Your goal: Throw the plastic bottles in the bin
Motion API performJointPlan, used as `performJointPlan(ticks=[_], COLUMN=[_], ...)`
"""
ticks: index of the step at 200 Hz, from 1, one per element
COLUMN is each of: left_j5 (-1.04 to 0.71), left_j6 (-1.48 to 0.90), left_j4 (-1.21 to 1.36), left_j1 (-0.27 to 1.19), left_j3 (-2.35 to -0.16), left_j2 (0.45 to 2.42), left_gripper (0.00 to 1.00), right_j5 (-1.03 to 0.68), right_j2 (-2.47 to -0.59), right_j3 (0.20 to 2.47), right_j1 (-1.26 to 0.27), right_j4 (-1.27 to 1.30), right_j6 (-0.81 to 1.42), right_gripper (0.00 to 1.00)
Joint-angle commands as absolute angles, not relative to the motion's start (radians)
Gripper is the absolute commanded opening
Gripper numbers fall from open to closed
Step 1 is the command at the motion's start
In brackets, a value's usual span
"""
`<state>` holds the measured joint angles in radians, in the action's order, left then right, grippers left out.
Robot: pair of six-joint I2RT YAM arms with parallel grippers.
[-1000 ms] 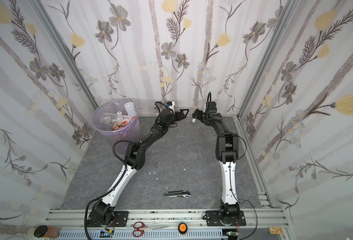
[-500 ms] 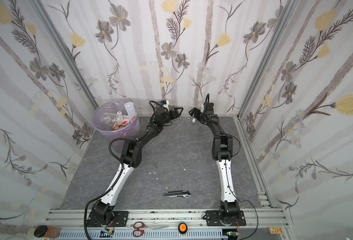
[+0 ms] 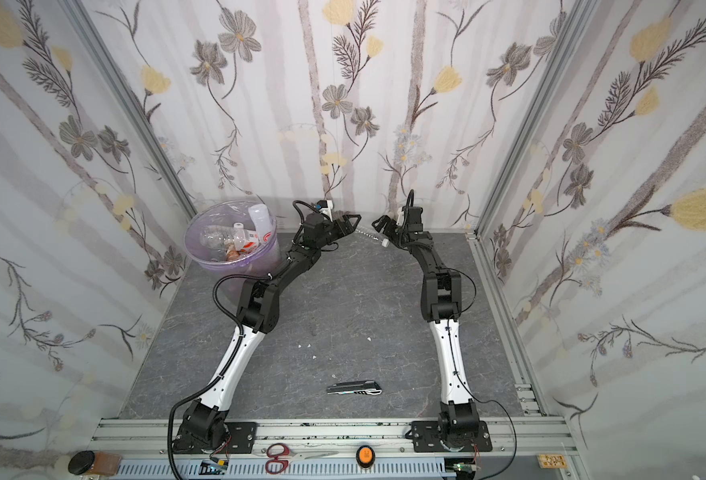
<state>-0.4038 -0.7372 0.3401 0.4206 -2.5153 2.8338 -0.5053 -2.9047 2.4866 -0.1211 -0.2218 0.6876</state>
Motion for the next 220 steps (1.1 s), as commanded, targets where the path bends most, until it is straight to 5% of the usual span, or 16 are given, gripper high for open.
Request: performJointPlan(ticks=[1, 61, 140, 220], left_j5=[-0.420, -0.425, -0.441, -0.449], left_j6=[-0.747, -0.756, -0.803, -0.801], left_j4=[0.376, 0.377, 0.377, 0.377], left_j1=[0.415, 0.406, 0.403, 0.403], left_j3=[-2.513, -2.496, -2.526, -2.526], left_j2=[2.833, 2.837, 2.864, 2.862], left_gripper=[1.00, 1.00, 1.00, 1.00], right_j5=[-0.556, -0.500, -0.216, -0.137], right_j2=[-2.901, -2.776, -2.765, -2.788], right_j3=[2.491, 2.321, 2.341, 2.424], right_j1=[-0.131, -0.168, -0.208, -0.222], right_j4=[-0.210, -0.296, -0.439, -0.525], right_j6=[0.670, 0.546, 0.424, 0.365], right_gripper=[1.00, 1.00, 1.00, 1.00])
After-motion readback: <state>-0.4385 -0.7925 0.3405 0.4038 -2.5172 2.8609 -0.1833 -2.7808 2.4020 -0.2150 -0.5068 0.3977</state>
